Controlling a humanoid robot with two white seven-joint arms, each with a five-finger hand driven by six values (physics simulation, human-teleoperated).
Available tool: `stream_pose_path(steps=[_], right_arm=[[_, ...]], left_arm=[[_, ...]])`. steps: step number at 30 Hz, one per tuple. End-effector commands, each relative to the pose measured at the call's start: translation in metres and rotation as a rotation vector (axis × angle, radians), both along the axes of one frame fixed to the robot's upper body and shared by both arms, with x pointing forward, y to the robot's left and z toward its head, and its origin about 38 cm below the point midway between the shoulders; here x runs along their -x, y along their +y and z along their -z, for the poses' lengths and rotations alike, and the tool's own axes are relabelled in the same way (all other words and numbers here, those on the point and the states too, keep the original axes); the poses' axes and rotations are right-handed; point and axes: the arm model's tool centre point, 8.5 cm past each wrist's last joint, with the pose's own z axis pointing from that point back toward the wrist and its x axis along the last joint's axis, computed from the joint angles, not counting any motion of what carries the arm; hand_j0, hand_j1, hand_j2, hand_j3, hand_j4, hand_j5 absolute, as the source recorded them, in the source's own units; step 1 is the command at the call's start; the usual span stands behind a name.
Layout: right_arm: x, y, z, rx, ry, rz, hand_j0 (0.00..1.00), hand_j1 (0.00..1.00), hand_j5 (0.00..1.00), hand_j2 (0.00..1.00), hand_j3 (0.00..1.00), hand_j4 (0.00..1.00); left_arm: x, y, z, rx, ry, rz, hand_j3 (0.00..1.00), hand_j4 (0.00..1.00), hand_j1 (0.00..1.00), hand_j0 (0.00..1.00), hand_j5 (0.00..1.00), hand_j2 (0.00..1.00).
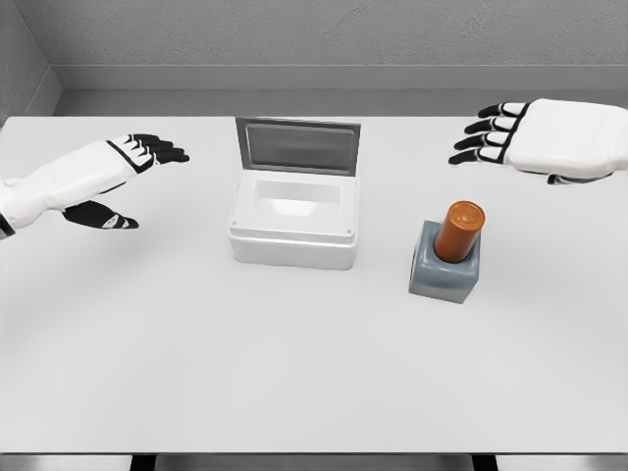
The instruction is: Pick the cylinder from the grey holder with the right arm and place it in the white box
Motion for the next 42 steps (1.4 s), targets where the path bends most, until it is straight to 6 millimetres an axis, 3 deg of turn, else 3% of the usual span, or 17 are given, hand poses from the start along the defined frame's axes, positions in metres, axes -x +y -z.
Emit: stream_pose_path(steps=[1, 4, 6, 7, 11, 12, 14, 17, 20, 21, 22, 23, 25, 28, 33, 36, 42], right_arm=[[0.0, 0.001, 0.0, -0.004, 0.002, 0.0, 1.0, 1.0, 1.0, 1.0, 1.0, 1.0], [0.0, 0.001, 0.001, -0.005, 0.004, 0.0, 1.0, 1.0, 1.0, 1.0, 1.0, 1.0], [0.0, -0.011, -0.004, 0.011, -0.004, 0.029, 1.0, 1.0, 1.0, 1.0, 1.0, 1.0], [0.002, -0.011, 0.002, 0.017, 0.015, 0.029, 1.0, 1.0, 1.0, 1.0, 1.0, 1.0], [0.003, 0.005, 0.027, 0.025, 0.077, -0.016, 1.0, 1.0, 1.0, 1.0, 1.0, 1.0], [0.003, 0.014, 0.032, 0.011, 0.088, -0.036, 1.0, 1.0, 1.0, 1.0, 1.0, 1.0], [0.001, 0.026, 0.039, -0.009, 0.1, -0.064, 1.0, 1.0, 1.0, 1.0, 1.0, 1.0], [0.001, 0.028, 0.039, -0.013, 0.101, -0.067, 1.0, 1.0, 1.0, 1.0, 1.0, 1.0], [0.003, 0.03, 0.05, -0.002, 0.131, -0.075, 1.0, 1.0, 1.0, 1.0, 1.0, 1.0], [0.003, 0.03, 0.052, -0.001, 0.135, -0.075, 1.0, 1.0, 1.0, 1.0, 1.0, 1.0], [0.003, 0.03, 0.053, -0.001, 0.138, -0.076, 1.0, 1.0, 1.0, 1.0, 1.0, 1.0], [0.004, 0.03, 0.053, -0.001, 0.139, -0.075, 1.0, 1.0, 1.0, 1.0, 1.0, 1.0], [0.004, 0.03, 0.055, 0.0, 0.144, -0.076, 1.0, 1.0, 1.0, 1.0, 1.0, 1.0], [0.003, 0.029, 0.057, -0.002, 0.148, -0.072, 1.0, 1.0, 1.0, 1.0, 1.0, 1.0], [0.003, 0.038, 0.063, -0.009, 0.163, -0.09, 1.0, 1.0, 1.0, 1.0, 1.0, 1.0], [0.003, 0.038, 0.066, -0.009, 0.169, -0.089, 1.0, 1.0, 1.0, 1.0, 1.0, 1.0], [0.004, 0.039, 0.07, -0.004, 0.18, -0.094, 1.0, 1.0, 1.0, 1.0, 1.0, 1.0]], left_arm=[[0.0, 0.0, 0.001, 0.004, 0.005, 0.0, 1.0, 1.0, 1.0, 1.0, 1.0, 1.0], [0.0, 0.0, 0.001, 0.004, 0.005, 0.0, 1.0, 1.0, 1.0, 1.0, 1.0, 1.0], [0.001, 0.0, 0.001, 0.001, 0.007, 0.001, 1.0, 1.0, 1.0, 1.0, 1.0, 1.0], [0.001, -0.003, 0.004, -0.005, 0.017, 0.009, 1.0, 1.0, 1.0, 1.0, 1.0, 1.0], [0.001, -0.005, 0.008, -0.035, 0.042, 0.022, 1.0, 1.0, 1.0, 1.0, 1.0, 1.0], [0.006, -0.009, 0.021, -0.068, 0.087, 0.044, 1.0, 1.0, 1.0, 1.0, 1.0, 1.0], [0.001, -0.011, 0.025, -0.114, 0.117, 0.058, 1.0, 1.0, 1.0, 1.0, 1.0, 1.0], [0.004, -0.011, 0.033, -0.188, 0.169, 0.08, 1.0, 1.0, 1.0, 1.0, 1.0, 1.0], [-0.008, -0.006, 0.018, -0.182, 0.14, 0.056, 1.0, 1.0, 1.0, 1.0, 1.0, 1.0], [-0.01, -0.001, 0.015, -0.146, 0.145, 0.037, 1.0, 1.0, 1.0, 1.0, 1.0, 1.0], [-0.02, 0.029, 0.032, 0.054, 0.266, -0.083, 1.0, 1.0, 1.0, 1.0, 1.0, 1.0], [-0.023, 0.03, 0.047, 0.22, 0.367, -0.115, 1.0, 1.0, 1.0, 1.0, 1.0, 1.0], [-0.029, 0.038, 0.043, 0.322, 0.368, -0.163, 1.0, 1.0, 1.0, 1.0, 1.0, 1.0], [-0.028, 0.037, 0.044, 0.347, 0.367, -0.167, 1.0, 1.0, 1.0, 1.0, 1.0, 1.0], [-0.02, 0.027, 0.072, 0.528, 0.464, -0.204, 1.0, 1.0, 1.0, 1.0, 1.0, 1.0], [-0.011, 0.012, 0.085, 0.526, 0.529, -0.169, 1.0, 1.0, 1.0, 1.0, 1.0, 1.0], [-0.007, 0.004, 0.088, 0.531, 0.538, -0.153, 1.0, 1.0, 1.0, 1.0, 1.0, 1.0]])
